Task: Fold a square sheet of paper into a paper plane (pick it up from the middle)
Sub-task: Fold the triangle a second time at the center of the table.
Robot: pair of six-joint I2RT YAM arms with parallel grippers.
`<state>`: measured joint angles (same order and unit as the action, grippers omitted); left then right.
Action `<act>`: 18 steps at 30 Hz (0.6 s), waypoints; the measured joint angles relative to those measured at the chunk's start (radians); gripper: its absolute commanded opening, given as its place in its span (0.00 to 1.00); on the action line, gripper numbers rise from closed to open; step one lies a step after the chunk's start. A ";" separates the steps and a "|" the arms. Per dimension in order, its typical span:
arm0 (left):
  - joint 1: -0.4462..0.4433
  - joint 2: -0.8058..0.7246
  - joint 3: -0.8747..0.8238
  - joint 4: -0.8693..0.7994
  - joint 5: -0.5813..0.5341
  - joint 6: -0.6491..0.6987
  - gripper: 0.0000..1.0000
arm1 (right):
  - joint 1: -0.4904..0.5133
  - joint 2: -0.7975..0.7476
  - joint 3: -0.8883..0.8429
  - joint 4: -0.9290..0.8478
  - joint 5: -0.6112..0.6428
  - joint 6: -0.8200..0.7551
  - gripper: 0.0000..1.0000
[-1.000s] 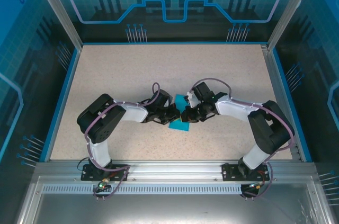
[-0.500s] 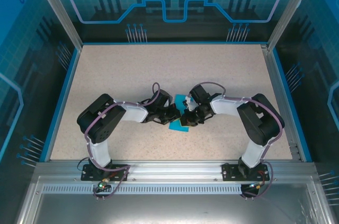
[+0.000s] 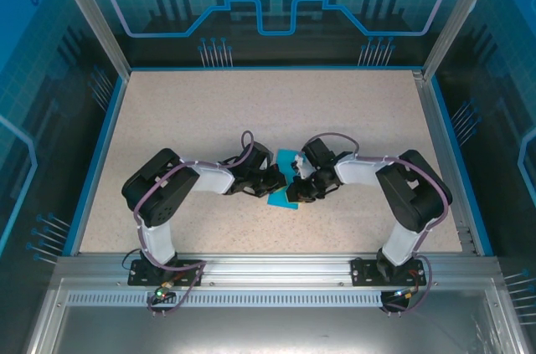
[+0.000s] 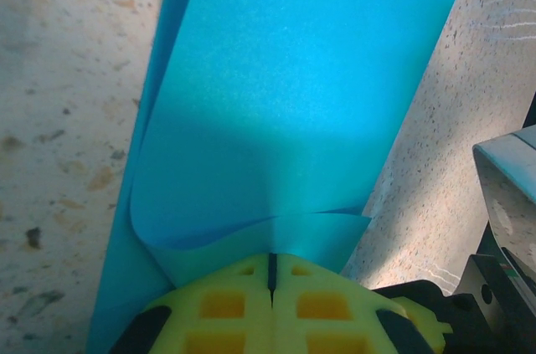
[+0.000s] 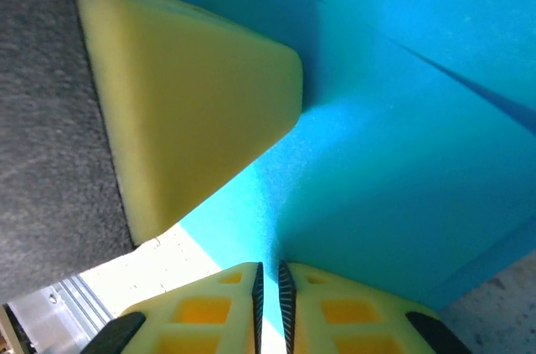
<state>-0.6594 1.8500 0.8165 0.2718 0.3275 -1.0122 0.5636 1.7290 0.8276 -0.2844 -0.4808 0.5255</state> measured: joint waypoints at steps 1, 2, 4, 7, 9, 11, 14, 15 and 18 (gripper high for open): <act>-0.002 0.000 0.000 0.000 0.000 0.000 0.00 | 0.000 -0.008 -0.005 -0.002 0.001 -0.002 0.19; -0.002 0.000 0.000 0.000 -0.001 0.000 0.00 | -0.001 -0.016 -0.011 -0.007 0.002 -0.004 0.18; -0.002 0.000 0.000 0.000 -0.001 0.000 0.00 | -0.002 -0.029 -0.021 -0.025 0.003 -0.009 0.17; -0.002 0.001 0.000 0.002 0.000 -0.002 0.00 | -0.006 -0.043 -0.045 -0.026 0.001 -0.013 0.16; -0.003 0.001 0.000 0.003 0.000 -0.003 0.00 | -0.012 -0.050 -0.061 -0.011 -0.005 -0.014 0.13; -0.004 0.002 0.000 0.004 0.000 -0.003 0.00 | -0.017 -0.053 -0.076 0.006 -0.010 -0.014 0.10; -0.004 0.002 0.000 0.004 0.000 -0.003 0.00 | -0.021 -0.063 -0.094 0.026 -0.015 -0.013 0.10; -0.004 0.002 0.000 0.004 0.000 -0.003 0.00 | -0.021 -0.068 -0.101 0.032 -0.016 -0.013 0.11; -0.009 0.002 -0.001 0.004 0.001 -0.003 0.00 | -0.021 -0.084 -0.123 0.048 -0.018 -0.014 0.12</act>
<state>-0.6682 1.8515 0.8158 0.2756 0.3283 -1.0153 0.5423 1.6455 0.7044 -0.2363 -0.4988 0.5117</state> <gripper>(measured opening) 0.050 0.112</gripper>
